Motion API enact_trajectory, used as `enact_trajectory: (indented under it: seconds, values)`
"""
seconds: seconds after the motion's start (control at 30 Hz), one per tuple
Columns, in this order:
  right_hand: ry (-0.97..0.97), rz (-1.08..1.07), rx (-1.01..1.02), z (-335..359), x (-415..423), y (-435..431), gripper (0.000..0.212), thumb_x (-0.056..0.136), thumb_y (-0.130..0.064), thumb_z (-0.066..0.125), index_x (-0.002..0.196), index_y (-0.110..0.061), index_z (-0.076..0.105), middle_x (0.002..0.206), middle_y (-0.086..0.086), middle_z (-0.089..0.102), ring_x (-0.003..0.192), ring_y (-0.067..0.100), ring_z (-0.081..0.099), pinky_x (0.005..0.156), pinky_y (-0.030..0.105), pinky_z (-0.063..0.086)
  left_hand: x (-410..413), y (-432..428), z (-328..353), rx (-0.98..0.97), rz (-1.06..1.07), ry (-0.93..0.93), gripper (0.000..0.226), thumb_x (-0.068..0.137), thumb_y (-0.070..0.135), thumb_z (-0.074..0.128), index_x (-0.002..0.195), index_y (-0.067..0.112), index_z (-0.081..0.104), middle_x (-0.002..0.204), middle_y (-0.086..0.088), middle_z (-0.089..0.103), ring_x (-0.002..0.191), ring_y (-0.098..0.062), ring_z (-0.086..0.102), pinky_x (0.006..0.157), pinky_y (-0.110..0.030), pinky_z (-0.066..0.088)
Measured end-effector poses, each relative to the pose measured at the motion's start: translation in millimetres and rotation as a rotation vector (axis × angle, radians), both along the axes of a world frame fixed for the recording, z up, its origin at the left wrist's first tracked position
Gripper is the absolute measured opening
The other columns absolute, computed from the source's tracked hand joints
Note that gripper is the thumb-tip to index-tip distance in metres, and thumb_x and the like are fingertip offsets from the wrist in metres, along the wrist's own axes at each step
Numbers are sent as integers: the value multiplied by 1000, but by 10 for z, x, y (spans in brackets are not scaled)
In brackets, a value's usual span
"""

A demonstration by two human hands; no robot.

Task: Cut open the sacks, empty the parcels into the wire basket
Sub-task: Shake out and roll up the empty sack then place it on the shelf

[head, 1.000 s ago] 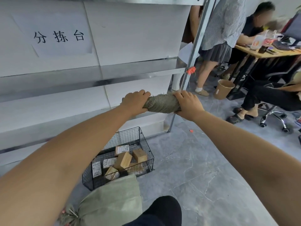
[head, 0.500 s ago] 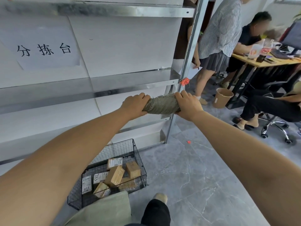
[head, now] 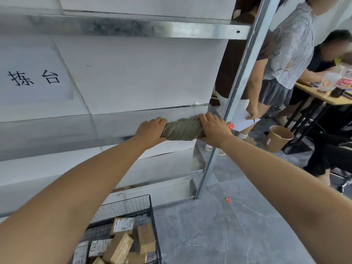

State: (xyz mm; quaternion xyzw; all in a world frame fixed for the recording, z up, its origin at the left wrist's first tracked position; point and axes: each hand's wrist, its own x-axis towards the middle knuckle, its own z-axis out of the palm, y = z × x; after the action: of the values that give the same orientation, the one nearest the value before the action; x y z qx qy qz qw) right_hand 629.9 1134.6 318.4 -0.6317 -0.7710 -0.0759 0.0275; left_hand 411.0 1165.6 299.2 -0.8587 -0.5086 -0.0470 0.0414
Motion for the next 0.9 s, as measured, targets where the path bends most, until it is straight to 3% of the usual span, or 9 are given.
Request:
enact_trajectory:
  seconds: [0.23, 0.5, 0.73, 0.9]
  values:
    - [57, 3, -70, -184, 286, 813, 73, 81, -33, 64, 140, -14, 26, 136, 11, 41, 126, 31, 41, 107, 44, 33, 308, 707, -105, -11, 36, 83, 50, 90, 31, 53, 132, 9, 38, 127, -11, 48, 111, -28, 50, 87, -38, 43]
    - [45, 72, -114, -419, 587, 1922, 66, 82, -35, 61, 136, -13, 29, 131, 10, 46, 121, 30, 45, 104, 42, 37, 612, 1651, -299, -28, 166, 98, 49, 90, 28, 53, 134, 11, 37, 133, -9, 47, 122, -27, 46, 104, -39, 36]
    - [95, 103, -130, -729, 737, 2704, 59, 86, -29, 56, 137, -13, 29, 133, 12, 42, 116, 31, 46, 97, 39, 39, 824, 2307, -573, -37, 331, 63, 49, 90, 19, 53, 136, 11, 36, 139, -8, 44, 125, -29, 44, 104, -41, 33]
    - [62, 109, -178, -964, 773, 2985, 57, 88, -27, 51, 139, -13, 29, 140, 14, 36, 117, 34, 46, 94, 42, 40, 872, 2507, -827, -66, 359, 116, 47, 87, 15, 58, 131, 9, 44, 131, -10, 51, 120, -29, 50, 103, -44, 33]
